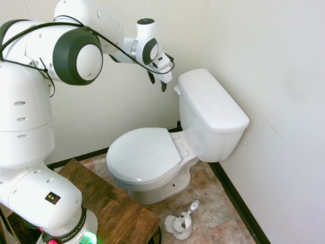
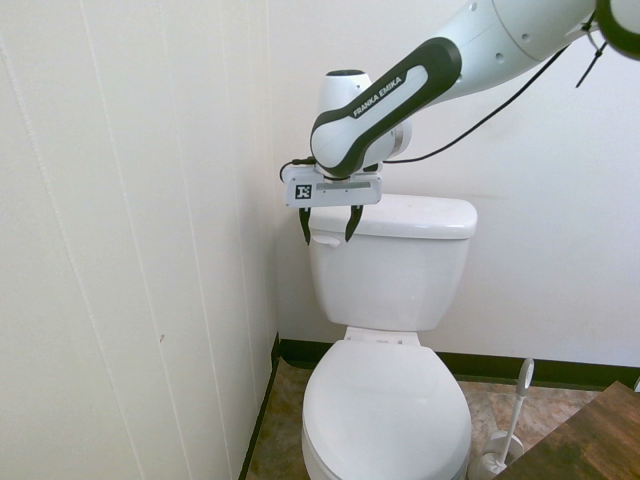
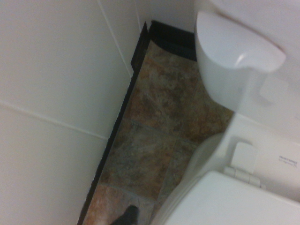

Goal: Flush the toilet

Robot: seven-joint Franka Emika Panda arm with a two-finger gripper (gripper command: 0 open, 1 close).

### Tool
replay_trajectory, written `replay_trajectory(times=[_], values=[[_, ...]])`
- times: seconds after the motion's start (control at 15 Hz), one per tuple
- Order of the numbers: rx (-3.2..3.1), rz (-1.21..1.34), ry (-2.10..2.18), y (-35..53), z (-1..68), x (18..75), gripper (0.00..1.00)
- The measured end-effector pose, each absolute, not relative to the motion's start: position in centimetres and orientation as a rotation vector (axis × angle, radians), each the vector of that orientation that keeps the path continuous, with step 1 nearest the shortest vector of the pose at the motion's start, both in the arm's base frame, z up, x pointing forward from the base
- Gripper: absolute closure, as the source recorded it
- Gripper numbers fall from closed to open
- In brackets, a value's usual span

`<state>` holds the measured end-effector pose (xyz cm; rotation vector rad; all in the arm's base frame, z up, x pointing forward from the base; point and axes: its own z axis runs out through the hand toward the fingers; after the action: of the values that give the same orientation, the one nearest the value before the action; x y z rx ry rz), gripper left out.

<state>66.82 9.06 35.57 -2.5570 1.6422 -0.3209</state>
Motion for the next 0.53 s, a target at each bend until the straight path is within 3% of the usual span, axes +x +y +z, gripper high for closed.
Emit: replay_trajectory(times=[0.53], values=[[-2.512, -0.375, 1.735, 6.3, 34.9, 71.3, 1.00]])
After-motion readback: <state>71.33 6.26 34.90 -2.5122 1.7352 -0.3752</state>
